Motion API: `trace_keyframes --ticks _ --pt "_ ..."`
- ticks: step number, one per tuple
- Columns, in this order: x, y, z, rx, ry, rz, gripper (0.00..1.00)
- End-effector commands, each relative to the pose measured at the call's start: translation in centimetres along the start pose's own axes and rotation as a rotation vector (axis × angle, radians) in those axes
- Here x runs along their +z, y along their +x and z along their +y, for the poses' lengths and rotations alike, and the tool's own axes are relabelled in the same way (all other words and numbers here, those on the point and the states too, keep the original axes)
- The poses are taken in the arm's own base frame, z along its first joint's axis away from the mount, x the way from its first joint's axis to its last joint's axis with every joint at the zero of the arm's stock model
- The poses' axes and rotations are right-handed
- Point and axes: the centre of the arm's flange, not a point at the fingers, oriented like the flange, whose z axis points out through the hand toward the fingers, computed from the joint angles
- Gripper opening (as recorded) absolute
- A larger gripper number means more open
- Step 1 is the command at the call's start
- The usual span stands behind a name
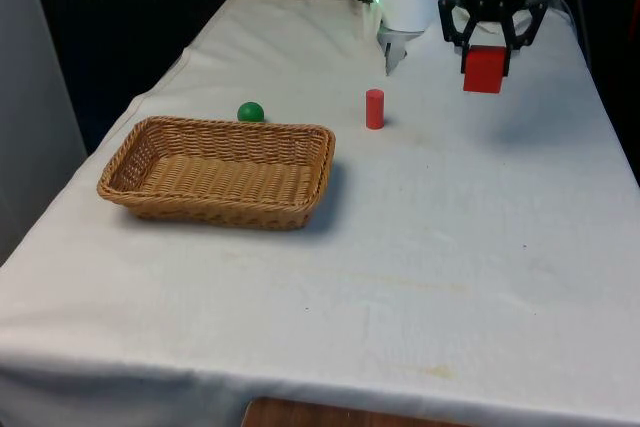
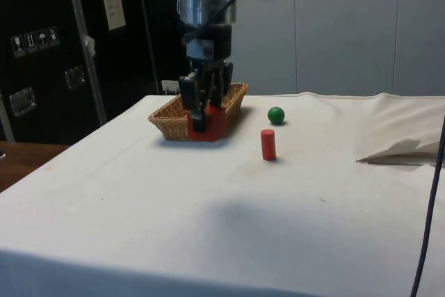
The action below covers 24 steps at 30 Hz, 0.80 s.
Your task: Pick up the object to the left of the cylinder and place it into the basket.
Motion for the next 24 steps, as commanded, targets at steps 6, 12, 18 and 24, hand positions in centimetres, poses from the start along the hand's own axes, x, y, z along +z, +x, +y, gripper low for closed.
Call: trace_keyframes --ticks 6,12,18,24 --pt "-0.6 1.3 0.9 0.003 -0.014 0.003 0.0" --pt "-1.2 2.8 1.7 0.007 -0.016 0.011 0.0" --pt "-1.7 4.0 2.7 0.011 -0.021 0.019 0.0" --pt "-2.1 5.3 3.6 0.016 -0.026 0.028 0.0"
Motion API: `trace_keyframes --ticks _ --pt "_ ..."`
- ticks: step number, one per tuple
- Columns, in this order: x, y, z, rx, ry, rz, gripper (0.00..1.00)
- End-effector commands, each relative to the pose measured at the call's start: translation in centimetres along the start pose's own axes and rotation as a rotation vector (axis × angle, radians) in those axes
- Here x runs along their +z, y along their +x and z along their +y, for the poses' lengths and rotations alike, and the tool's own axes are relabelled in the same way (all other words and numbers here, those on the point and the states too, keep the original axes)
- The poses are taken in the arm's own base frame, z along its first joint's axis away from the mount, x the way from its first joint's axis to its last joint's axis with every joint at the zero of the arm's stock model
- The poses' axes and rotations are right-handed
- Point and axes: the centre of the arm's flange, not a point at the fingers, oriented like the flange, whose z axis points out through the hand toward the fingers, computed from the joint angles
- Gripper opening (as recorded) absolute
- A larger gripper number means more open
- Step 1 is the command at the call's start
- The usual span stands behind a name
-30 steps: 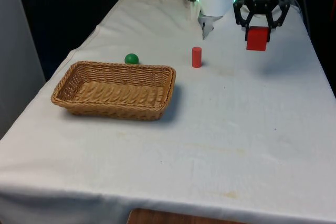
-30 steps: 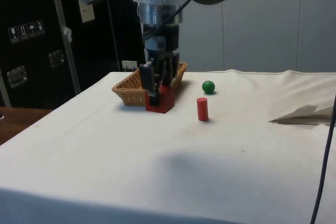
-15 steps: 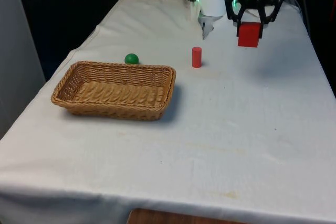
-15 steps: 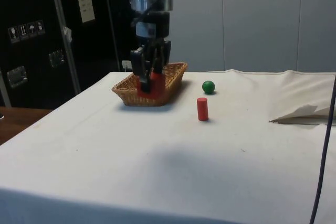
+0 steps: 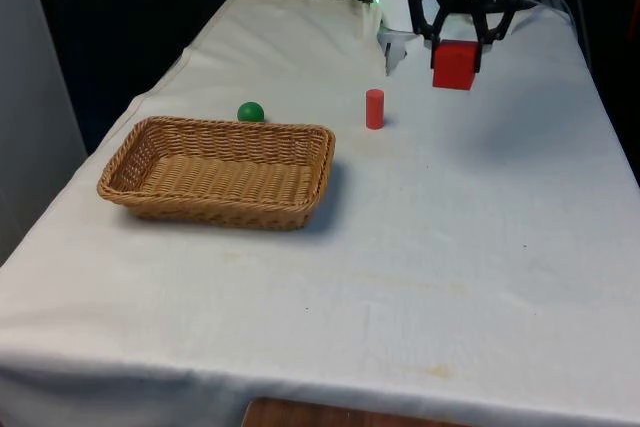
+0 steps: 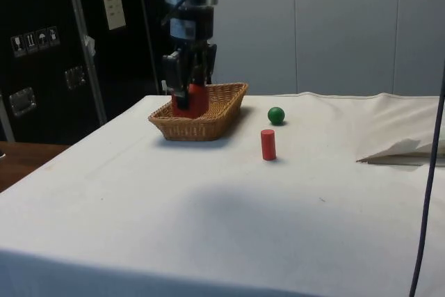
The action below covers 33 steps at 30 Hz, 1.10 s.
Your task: Pick up the object to the left of the cylinder and place it into the basket.
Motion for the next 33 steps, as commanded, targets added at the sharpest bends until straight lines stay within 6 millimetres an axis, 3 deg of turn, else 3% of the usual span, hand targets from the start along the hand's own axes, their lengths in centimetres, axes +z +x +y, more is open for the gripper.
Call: trace_keyframes --ticks 1,17,33 --pt "0.0 0.3 0.2 0.001 -0.006 -0.003 0.0" --pt "0.0 3.8 3.1 0.006 -0.04 0.028 0.0" --pt "0.9 5.0 8.5 0.002 -0.085 0.028 0.0"
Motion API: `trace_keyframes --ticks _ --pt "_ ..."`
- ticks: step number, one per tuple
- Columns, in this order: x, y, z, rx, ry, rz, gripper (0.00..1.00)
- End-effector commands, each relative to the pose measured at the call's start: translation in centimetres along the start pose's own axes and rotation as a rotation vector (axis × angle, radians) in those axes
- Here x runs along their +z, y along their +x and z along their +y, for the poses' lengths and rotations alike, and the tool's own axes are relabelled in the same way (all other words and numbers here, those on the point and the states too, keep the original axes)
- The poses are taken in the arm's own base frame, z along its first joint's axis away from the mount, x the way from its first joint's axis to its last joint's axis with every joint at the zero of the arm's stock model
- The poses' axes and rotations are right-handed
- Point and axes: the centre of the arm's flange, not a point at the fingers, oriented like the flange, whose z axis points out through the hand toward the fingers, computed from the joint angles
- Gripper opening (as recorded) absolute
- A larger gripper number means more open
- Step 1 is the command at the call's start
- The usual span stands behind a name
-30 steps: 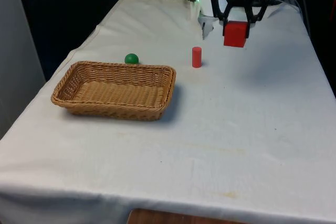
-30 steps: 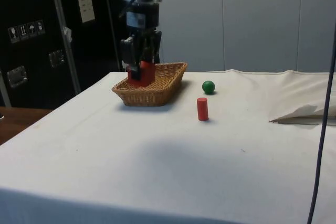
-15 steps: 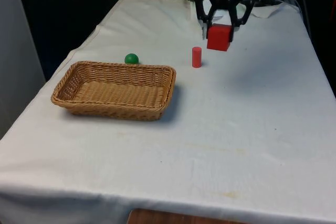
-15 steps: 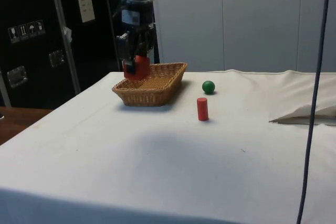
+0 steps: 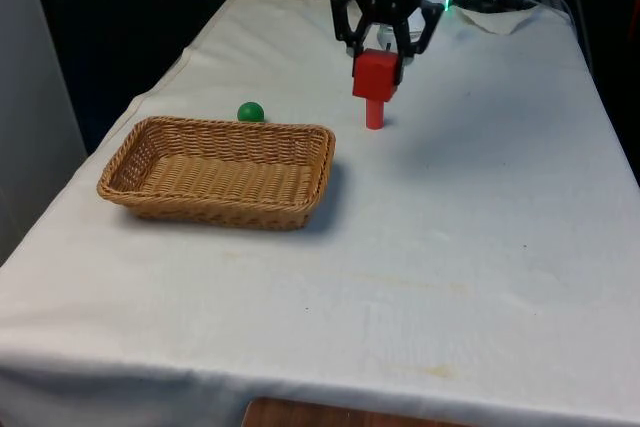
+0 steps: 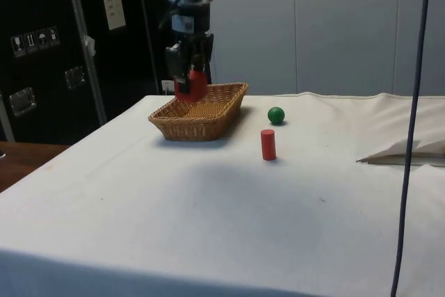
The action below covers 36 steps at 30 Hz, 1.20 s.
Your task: Pick up the object to the left of the cylinder and place it into the basket.
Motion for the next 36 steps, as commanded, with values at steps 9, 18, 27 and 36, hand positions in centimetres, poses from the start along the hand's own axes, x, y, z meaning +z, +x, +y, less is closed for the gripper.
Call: trace_keyframes --ticks 9,18,27,36 --pt "0.7 0.9 2.4 -0.001 -0.033 -0.001 0.0" --pt "1.9 1.8 5.1 0.0 -0.074 0.002 0.0" --pt "3.5 2.8 8.0 0.003 -0.096 0.006 0.0" --pt "5.6 3.8 10.3 0.01 -0.118 0.011 0.0"
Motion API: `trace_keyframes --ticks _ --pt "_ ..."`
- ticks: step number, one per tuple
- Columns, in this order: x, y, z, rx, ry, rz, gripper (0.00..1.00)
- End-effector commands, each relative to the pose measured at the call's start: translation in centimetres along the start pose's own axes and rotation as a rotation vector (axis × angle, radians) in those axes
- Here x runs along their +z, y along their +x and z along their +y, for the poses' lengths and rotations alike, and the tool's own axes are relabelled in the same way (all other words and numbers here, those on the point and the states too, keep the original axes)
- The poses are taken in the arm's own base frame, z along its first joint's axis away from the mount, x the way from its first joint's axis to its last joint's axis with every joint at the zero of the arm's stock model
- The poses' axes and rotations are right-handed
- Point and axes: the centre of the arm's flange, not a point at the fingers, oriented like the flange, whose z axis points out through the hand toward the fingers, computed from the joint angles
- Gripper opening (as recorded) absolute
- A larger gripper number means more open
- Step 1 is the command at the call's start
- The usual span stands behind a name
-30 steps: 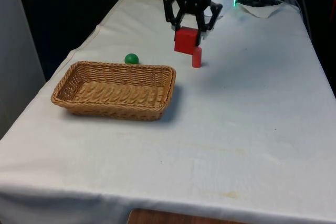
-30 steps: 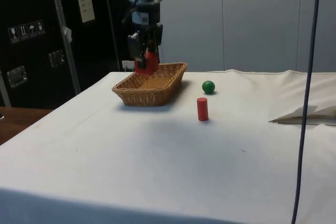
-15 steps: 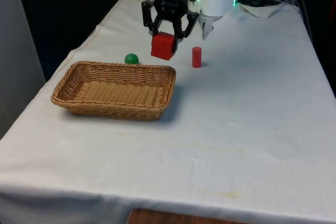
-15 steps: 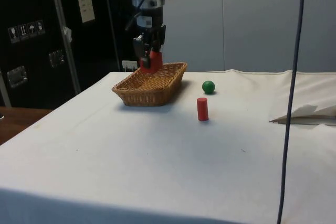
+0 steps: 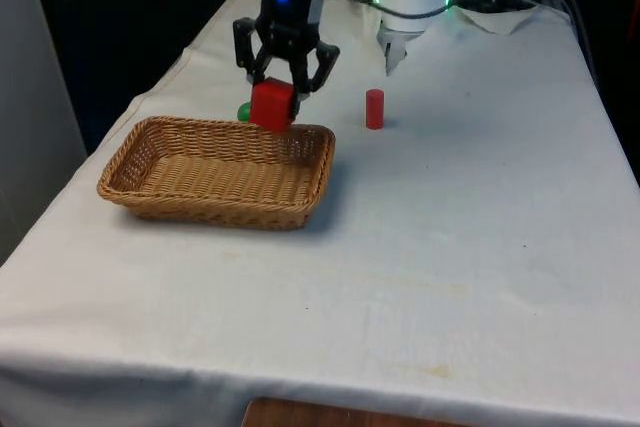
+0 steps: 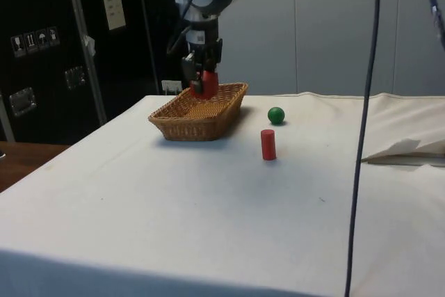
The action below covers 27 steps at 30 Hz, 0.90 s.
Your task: Pick up the object to the left of the cylinder and place it into the basket.
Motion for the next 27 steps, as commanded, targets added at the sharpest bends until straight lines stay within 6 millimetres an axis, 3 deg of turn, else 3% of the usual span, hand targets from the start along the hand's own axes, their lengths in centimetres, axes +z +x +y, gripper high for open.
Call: trace_keyframes --ticks 1,10,21,27 --pt "0.3 0.2 0.2 -0.001 0.009 0.007 0.0" --pt "2.7 1.3 1.4 0.008 -0.016 0.006 0.0" --pt "7.4 2.9 3.7 0.024 -0.022 0.023 0.0" --pt "8.4 3.6 4.5 0.033 -0.029 0.033 0.0"
